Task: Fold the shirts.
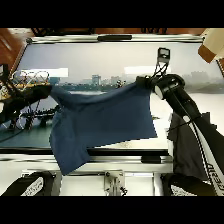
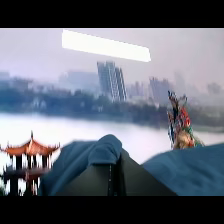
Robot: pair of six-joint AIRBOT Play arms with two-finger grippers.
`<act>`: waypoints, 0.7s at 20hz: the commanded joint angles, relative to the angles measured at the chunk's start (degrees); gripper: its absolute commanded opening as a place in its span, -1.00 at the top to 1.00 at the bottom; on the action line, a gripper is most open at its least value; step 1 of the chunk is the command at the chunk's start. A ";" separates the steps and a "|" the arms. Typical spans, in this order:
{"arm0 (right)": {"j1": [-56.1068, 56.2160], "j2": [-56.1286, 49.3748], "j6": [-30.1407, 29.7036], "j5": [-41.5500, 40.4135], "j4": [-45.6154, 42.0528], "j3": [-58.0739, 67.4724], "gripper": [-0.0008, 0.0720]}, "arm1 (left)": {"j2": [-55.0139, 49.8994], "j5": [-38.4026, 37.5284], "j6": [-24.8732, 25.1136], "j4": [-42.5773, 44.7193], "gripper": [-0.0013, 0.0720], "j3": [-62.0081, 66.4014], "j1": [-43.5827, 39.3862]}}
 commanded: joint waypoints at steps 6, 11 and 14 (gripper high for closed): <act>-13.20 -2.45 5.60 -1.99 7.78 0.92 0.74 | -18.03 4.31 -7.72 0.02 0.87 12.50 -3.04; -10.47 -4.68 -2.67 0.26 17.64 1.16 -0.65 | -23.58 -10.84 -11.96 0.02 -0.40 12.66 -1.90; -12.55 0.31 -11.26 8.59 16.41 2.82 -0.65 | -23.28 -25.66 -15.96 5.77 -0.45 16.61 5.62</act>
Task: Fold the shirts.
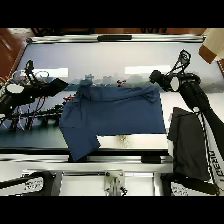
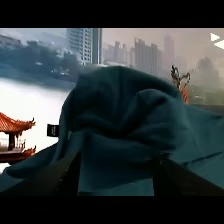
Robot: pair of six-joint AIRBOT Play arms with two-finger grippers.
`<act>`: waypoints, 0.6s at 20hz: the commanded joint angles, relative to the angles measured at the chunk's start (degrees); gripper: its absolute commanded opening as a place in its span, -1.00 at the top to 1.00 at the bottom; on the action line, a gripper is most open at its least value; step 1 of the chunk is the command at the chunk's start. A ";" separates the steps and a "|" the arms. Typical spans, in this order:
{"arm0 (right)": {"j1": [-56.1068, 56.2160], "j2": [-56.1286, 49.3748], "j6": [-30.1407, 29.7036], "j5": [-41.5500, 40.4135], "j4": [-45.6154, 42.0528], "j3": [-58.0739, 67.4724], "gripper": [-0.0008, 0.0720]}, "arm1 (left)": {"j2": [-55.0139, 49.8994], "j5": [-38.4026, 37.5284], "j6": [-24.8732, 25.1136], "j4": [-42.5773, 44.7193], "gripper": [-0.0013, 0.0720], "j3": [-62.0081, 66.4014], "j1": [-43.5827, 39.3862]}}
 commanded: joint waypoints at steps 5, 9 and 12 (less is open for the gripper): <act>-10.10 8.33 -30.23 37.86 5.84 0.74 -0.64 | -0.81 -39.36 -14.80 22.21 -0.43 0.66 16.96; -12.74 8.31 -34.36 44.98 12.39 -3.32 -0.64 | -0.83 -34.95 -11.67 20.04 -0.43 -10.34 16.35; -12.37 8.31 -33.81 42.27 15.04 -4.11 -0.64 | -0.94 -29.18 -9.90 17.22 -0.43 -15.78 12.79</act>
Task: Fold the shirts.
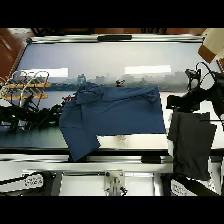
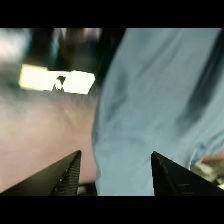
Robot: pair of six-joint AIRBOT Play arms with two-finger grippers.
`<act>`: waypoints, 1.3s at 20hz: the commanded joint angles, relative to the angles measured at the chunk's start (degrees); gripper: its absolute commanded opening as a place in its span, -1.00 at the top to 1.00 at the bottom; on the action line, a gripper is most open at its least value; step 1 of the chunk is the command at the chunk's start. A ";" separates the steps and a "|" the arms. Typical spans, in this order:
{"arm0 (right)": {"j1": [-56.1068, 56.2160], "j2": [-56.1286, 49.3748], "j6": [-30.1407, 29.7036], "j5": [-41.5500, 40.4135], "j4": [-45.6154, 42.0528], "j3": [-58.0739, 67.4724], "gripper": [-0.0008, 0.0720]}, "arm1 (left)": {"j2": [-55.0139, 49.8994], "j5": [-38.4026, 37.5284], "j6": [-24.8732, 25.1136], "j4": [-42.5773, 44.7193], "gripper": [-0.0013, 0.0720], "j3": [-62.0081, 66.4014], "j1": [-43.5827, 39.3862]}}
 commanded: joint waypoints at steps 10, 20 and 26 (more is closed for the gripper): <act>1.77 0.24 0.28 -0.76 5.46 -4.15 -0.64 | 0.37 10.08 3.41 -0.98 0.87 -5.55 -5.75; 5.90 -0.17 1.77 -8.52 6.75 -18.32 -0.64 | 5.44 5.53 5.18 4.57 0.87 -4.98 9.01; 5.84 -3.52 1.79 -5.44 7.74 -18.60 -0.64 | 5.44 3.52 6.86 4.52 0.87 -5.01 8.76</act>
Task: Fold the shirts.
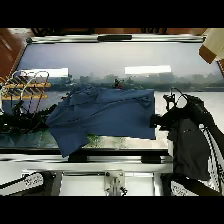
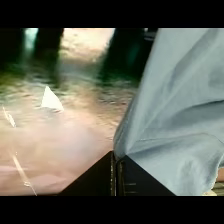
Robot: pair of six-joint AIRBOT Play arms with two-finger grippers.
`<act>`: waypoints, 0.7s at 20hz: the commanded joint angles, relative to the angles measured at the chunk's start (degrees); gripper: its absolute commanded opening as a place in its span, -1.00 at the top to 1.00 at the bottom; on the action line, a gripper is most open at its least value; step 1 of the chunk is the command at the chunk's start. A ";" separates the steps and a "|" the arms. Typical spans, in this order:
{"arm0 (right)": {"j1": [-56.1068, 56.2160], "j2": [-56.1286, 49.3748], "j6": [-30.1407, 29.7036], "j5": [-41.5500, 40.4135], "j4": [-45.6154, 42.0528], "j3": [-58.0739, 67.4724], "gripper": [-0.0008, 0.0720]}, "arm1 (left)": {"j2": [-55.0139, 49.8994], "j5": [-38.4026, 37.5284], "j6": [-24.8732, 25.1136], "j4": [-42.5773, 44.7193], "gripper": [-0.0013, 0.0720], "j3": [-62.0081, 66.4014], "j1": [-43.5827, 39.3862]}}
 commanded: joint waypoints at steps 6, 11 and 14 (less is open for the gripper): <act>0.42 -5.62 0.74 5.01 2.10 -0.42 -0.64 | 0.09 -0.79 0.52 -0.04 0.87 0.02 0.37; 3.34 -9.22 2.89 1.88 2.49 -0.42 -0.64 | 0.09 -0.81 0.74 -0.09 0.87 0.02 0.37; 6.84 -10.03 3.13 -2.14 2.60 -0.35 -0.02 | 0.09 -0.79 0.81 -0.66 0.88 0.04 0.37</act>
